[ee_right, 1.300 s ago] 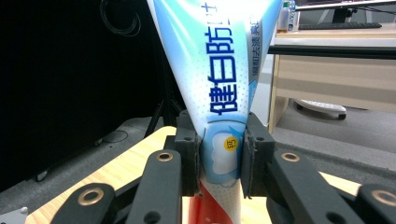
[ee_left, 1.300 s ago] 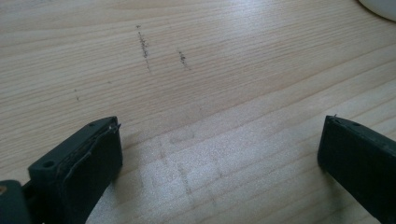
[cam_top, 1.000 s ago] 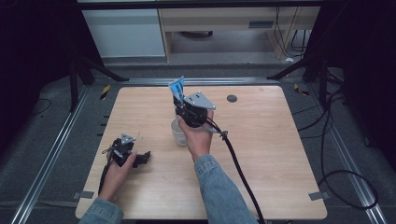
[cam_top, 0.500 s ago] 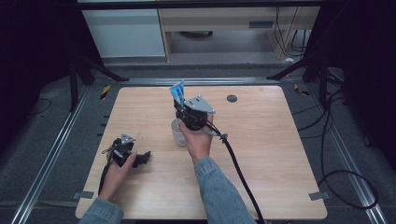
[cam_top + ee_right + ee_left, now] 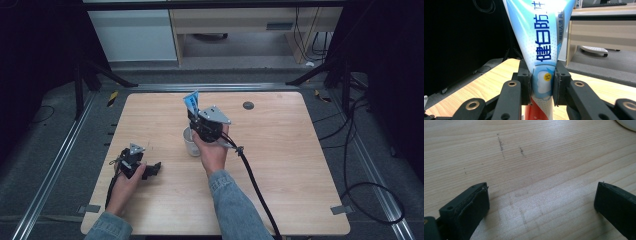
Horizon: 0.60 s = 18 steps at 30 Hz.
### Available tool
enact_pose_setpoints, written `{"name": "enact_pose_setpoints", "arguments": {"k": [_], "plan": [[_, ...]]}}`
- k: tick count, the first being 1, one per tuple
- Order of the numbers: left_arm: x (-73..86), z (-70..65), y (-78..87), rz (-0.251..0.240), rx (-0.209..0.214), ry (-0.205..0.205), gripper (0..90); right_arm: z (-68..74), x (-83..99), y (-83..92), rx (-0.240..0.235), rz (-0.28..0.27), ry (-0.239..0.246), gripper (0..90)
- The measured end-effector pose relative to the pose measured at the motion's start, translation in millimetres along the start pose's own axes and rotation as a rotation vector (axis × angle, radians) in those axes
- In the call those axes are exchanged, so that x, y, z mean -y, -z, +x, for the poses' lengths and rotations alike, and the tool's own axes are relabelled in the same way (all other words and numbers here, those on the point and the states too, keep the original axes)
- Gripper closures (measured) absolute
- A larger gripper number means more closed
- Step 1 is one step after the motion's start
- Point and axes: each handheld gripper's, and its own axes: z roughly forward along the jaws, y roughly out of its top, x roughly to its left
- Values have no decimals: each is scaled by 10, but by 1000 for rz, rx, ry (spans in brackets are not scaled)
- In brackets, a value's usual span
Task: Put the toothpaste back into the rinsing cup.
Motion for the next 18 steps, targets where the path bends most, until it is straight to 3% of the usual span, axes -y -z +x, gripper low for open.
{"name": "enact_pose_setpoints", "arguments": {"k": [18], "plan": [[0, 0, 0, 0, 0, 0, 0, -21, 133, -19, 7, 5, -15, 724]]}}
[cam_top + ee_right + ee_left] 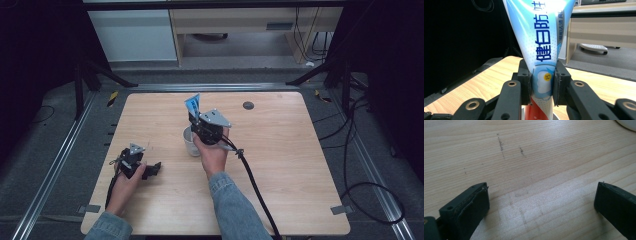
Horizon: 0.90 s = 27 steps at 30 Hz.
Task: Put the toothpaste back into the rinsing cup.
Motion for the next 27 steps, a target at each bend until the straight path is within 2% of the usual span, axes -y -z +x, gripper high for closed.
{"name": "enact_pose_setpoints", "arguments": {"k": [27], "plan": [[0, 0, 0, 0, 0, 0, 0, -51, 198, -88, -5, 46, -36, 722]]}}
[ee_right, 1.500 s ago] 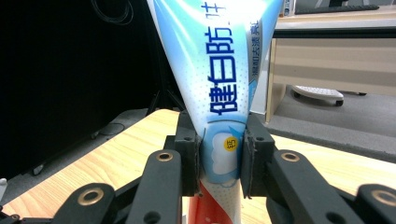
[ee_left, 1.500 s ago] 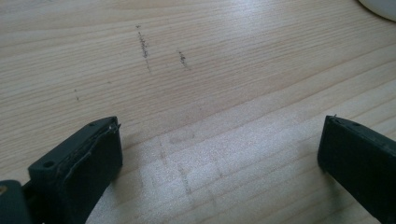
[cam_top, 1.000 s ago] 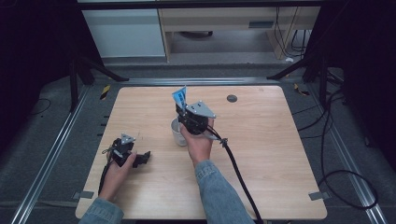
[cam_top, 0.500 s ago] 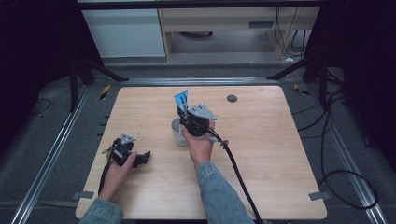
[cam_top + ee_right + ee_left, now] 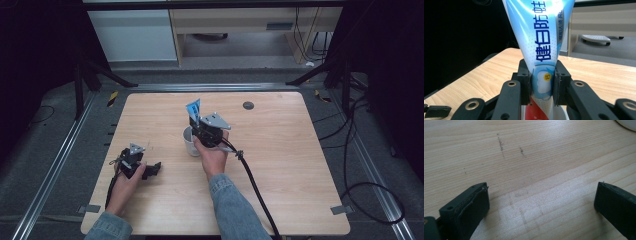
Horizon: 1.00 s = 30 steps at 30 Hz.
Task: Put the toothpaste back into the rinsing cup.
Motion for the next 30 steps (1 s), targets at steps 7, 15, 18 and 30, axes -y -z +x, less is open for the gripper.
{"name": "enact_pose_setpoints", "arguments": {"k": [7, 15, 18, 30], "plan": [[0, 1, 0, 0, 0, -1, 0, -33, 83, -39, -4, 27, -39, 721], [-1, 1, 0, 0, 0, -1, 0, -84, 101, -46, -6, 36, -86, 717], [-1, 1, 0, 0, 0, -1, 0, -104, 94, -46, -7, 42, -98, 713], [-1, 0, 0, 1, 0, -1, 0, -158, 40, -41, -23, 82, -148, 692]]}}
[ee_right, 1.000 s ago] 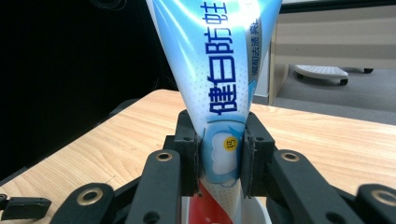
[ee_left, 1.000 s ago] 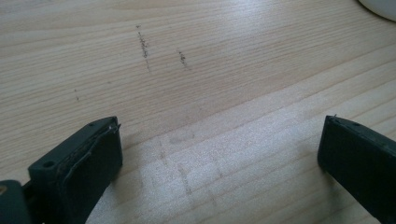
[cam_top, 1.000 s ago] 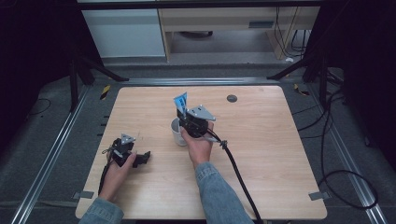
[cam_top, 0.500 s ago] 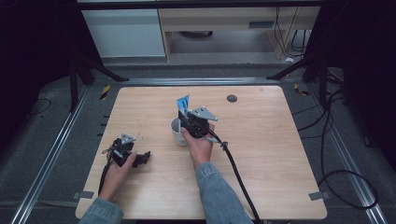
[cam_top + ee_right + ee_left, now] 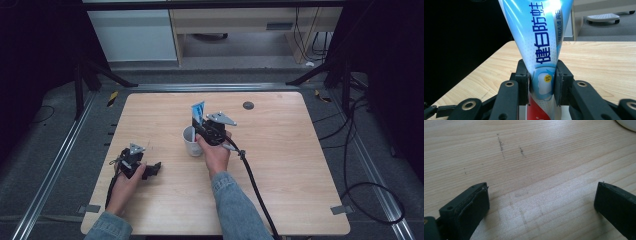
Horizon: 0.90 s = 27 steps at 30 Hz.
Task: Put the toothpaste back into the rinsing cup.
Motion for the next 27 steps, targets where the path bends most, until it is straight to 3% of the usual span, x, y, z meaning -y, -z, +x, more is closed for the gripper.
{"name": "enact_pose_setpoints", "arguments": {"k": [18, 27], "plan": [[-1, 0, -1, 0, 1, 0, 0, -24, -17, 5, 14, 27, 6, 581], [-1, 1, -1, 0, 1, 0, 0, -27, -22, 1, 17, 35, 10, 577]]}}
